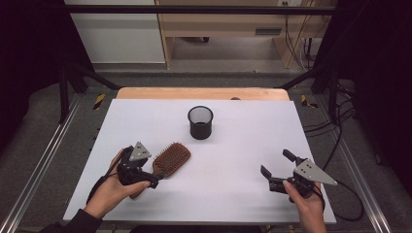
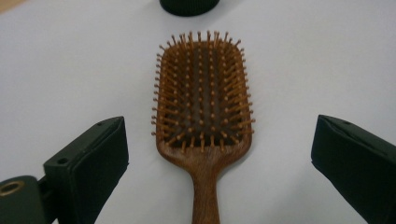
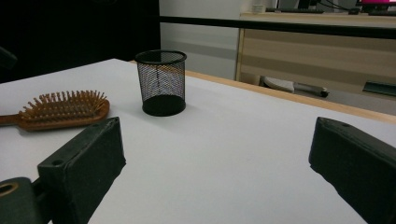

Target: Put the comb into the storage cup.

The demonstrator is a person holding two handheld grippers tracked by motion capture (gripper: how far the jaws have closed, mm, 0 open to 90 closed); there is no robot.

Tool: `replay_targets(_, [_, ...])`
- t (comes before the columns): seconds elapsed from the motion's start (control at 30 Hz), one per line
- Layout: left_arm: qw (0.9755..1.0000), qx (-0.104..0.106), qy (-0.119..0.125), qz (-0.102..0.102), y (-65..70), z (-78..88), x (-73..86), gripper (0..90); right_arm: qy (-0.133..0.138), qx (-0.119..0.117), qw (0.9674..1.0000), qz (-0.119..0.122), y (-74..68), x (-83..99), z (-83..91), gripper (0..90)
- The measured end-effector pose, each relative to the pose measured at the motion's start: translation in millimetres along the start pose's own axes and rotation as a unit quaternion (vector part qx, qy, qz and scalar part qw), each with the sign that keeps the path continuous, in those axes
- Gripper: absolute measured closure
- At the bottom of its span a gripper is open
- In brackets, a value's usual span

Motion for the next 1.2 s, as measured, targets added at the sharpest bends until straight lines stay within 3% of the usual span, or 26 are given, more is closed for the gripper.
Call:
replay_targets(0.17, [0.9995,0.02,-0.026,0.005,-0.3,-9.0,10.1,4.8,-0.002,-0.001,1.0,0.001,-0.3,0.4,0.1,3.5])
replay_targets(0.4, [0.9983,0.029,-0.05,0.0,0.8,-15.9,18.6,6.1,-0.004,-0.001,1.0,0.0,0.1,1.0,-0.3,3.6])
replay_targets(0.67, [0.9953,0.045,-0.085,0.008,0.6,-24.7,30.3,12.9,-0.008,-0.002,1.0,-0.001,-0.4,2.1,-0.7,3.7])
replay_targets(0.87, [0.9934,0.051,-0.102,0.016,-2.5,-28.5,36.2,18.1,-0.012,-0.004,0.9999,-0.001,-0.9,3.1,-1.2,3.7])
replay_targets(1.2, [0.9922,0.053,-0.109,0.029,-5.4,-29.0,39.0,26.1,-0.015,-0.005,0.9999,-0.003,-0.9,3.8,-1.5,3.7])
Point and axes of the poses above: each handheld gripper's, and its own axes: z roughly backward along the jaws, x roughly out of its underside, y roughly to its right, the point moved 8 cm from there along -z, roughly forward along the jaws, and after that the axes turned 14 degrees about -z, right-handed, at the moved point
